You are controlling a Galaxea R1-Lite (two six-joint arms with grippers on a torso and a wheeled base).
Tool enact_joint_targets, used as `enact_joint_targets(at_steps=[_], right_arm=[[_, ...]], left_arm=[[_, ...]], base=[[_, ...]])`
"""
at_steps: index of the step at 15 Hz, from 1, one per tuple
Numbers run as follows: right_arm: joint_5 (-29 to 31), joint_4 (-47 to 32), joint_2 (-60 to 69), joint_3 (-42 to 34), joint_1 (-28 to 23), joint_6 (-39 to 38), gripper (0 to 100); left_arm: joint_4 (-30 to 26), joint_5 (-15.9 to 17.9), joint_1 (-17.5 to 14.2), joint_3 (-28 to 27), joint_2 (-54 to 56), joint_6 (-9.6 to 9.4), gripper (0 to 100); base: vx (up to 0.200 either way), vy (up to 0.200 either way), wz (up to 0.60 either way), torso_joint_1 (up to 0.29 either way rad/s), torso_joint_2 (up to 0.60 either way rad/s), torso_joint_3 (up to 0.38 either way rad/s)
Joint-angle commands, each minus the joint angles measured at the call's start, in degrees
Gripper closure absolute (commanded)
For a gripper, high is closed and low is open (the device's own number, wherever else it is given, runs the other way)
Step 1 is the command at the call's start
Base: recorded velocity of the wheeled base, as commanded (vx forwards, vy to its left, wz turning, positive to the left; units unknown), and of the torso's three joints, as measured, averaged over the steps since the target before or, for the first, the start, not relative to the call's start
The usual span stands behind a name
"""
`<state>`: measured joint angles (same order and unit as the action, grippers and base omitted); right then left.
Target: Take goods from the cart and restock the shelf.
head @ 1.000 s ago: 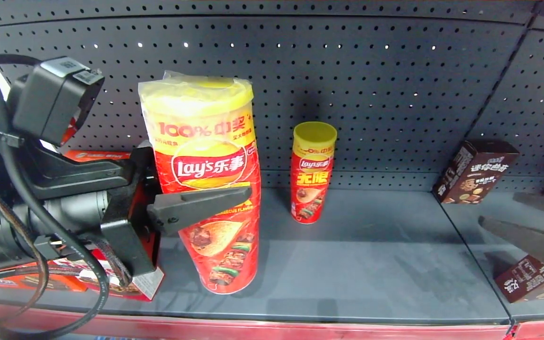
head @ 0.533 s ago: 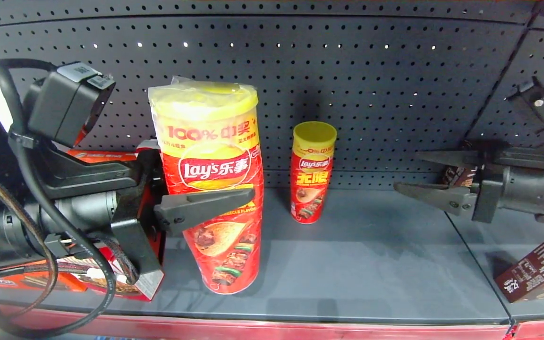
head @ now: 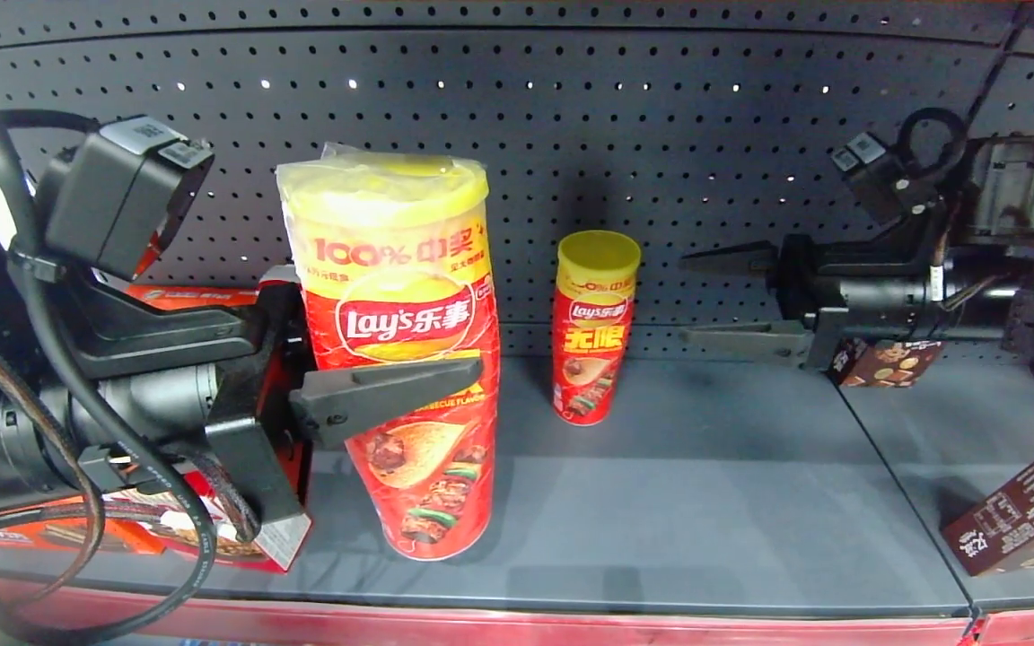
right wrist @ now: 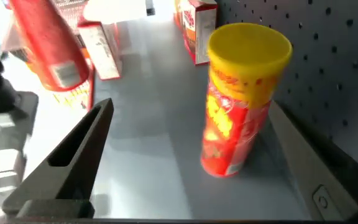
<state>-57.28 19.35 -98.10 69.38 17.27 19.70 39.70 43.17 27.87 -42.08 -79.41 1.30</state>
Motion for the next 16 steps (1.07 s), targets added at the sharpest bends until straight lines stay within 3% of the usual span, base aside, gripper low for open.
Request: enact_joint_targets(at_steps=[1,16], right_arm=[[-0.11,0.25,-5.00,2.52,0.04,0.60,0],[1.74,1.84,-22.22,16.23,2.15,0.34,0]], left_arm=[[0.02,0.08,-0.01,-0.19,0.04,0.01,100],[0.11,-0.01,0.08,0.51,0.22,0.72,100]], base=[[0.000,0.000,0.00,0.000,0.00,0.000],[0.000,0.000,0.00,0.000,0.00,0.000]])
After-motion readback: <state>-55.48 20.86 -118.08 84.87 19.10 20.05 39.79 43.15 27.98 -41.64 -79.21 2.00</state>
